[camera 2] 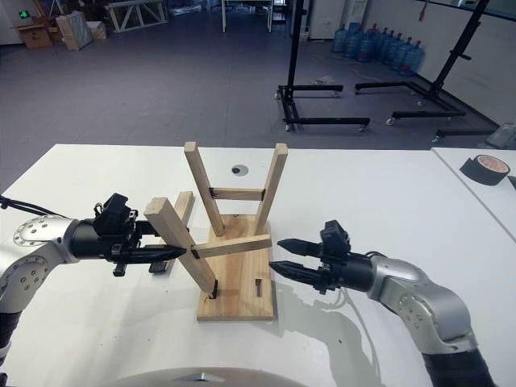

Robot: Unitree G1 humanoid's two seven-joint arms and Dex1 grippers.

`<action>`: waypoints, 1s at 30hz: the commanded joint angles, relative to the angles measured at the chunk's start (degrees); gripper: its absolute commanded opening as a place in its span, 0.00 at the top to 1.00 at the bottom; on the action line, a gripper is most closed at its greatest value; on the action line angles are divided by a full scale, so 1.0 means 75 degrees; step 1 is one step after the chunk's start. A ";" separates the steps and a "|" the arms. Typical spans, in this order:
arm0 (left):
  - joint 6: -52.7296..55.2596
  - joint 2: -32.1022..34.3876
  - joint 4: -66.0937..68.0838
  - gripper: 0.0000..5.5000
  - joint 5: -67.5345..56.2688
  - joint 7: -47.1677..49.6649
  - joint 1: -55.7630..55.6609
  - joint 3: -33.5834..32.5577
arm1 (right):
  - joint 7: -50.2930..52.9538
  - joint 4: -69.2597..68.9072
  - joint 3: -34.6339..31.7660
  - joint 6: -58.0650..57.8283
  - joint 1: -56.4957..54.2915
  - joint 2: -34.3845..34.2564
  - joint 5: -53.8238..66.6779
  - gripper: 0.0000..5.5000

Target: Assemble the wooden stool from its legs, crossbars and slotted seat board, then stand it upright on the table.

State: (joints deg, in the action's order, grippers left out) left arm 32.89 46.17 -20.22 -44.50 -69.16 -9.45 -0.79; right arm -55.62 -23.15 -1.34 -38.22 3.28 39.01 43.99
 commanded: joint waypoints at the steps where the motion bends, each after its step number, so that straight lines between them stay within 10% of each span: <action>1: -0.0002 0.0209 -0.0053 0.63 0.0425 -0.0029 -0.0040 0.0224 | 0.0645 0.0117 0.1305 0.0372 -0.0399 -0.0306 -0.1501 0.39; 9: -0.0064 0.0188 -0.0046 0.63 0.0734 0.0167 -0.0127 0.0343 | 0.0223 0.1009 0.2950 0.0503 -0.0671 -0.0028 -0.3064 0.39; 30: -0.1169 0.0164 0.0005 0.63 0.2140 0.0908 0.2106 0.2504 | 0.0965 0.0816 0.2724 -0.0424 0.0080 -0.0399 -0.2571 0.39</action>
State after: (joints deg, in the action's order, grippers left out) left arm 17.31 45.84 -26.34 -37.64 -62.86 -0.86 8.63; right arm -49.56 -18.05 16.17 -36.19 1.31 35.52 25.93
